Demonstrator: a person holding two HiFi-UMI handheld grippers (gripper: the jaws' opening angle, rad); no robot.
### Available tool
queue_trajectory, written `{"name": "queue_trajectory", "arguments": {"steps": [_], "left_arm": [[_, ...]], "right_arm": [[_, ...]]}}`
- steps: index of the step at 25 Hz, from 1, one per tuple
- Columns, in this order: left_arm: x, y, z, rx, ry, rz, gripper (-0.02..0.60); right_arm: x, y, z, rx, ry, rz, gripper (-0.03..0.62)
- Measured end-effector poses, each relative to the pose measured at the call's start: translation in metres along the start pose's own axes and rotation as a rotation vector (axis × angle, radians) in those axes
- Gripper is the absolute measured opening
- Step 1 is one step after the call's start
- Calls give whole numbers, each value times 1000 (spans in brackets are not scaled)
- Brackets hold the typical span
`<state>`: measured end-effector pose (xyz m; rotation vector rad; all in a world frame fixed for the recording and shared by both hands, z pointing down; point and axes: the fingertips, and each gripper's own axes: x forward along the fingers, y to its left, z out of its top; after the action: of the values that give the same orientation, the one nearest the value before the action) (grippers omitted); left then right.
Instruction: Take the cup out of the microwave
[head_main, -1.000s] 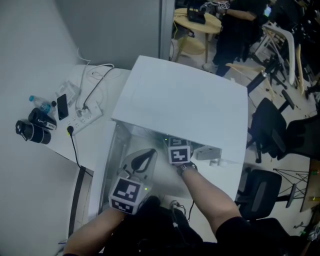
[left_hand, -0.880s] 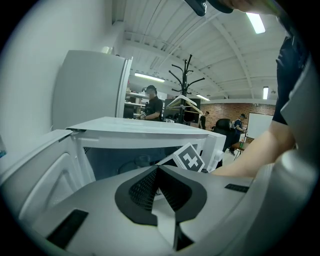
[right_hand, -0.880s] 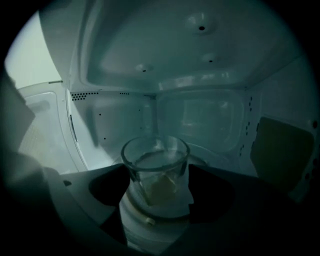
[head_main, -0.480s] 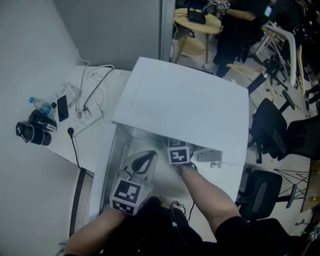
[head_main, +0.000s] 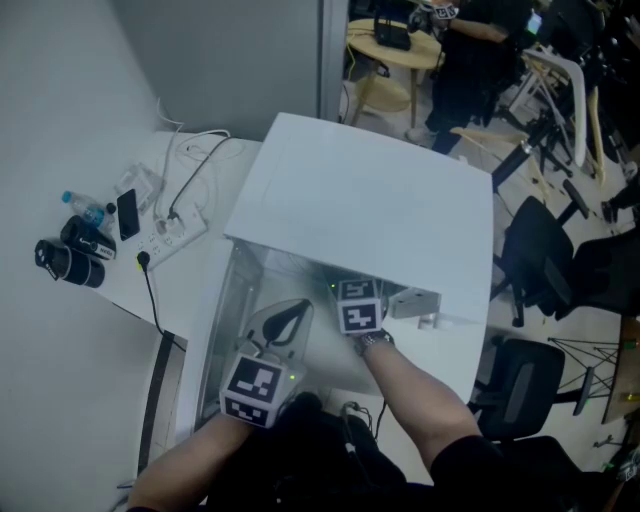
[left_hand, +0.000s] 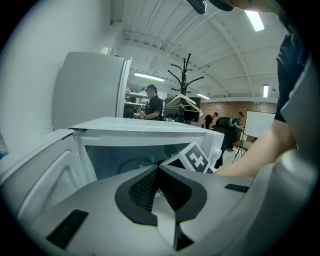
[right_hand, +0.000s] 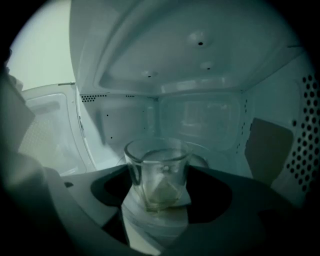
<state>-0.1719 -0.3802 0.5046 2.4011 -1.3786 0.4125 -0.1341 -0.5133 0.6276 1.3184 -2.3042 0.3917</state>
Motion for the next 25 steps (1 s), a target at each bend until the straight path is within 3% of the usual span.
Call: {"name": "queue_trajectory", "arguments": {"steps": [10, 25], "left_arm": [[-17, -23, 1, 14, -22, 28, -3], [-67, -56, -3, -21, -92, 165, -3]], "right_arm": [[-36, 15, 2, 8, -32, 52, 365], [-112, 54, 10, -52, -79, 203, 364]]}}
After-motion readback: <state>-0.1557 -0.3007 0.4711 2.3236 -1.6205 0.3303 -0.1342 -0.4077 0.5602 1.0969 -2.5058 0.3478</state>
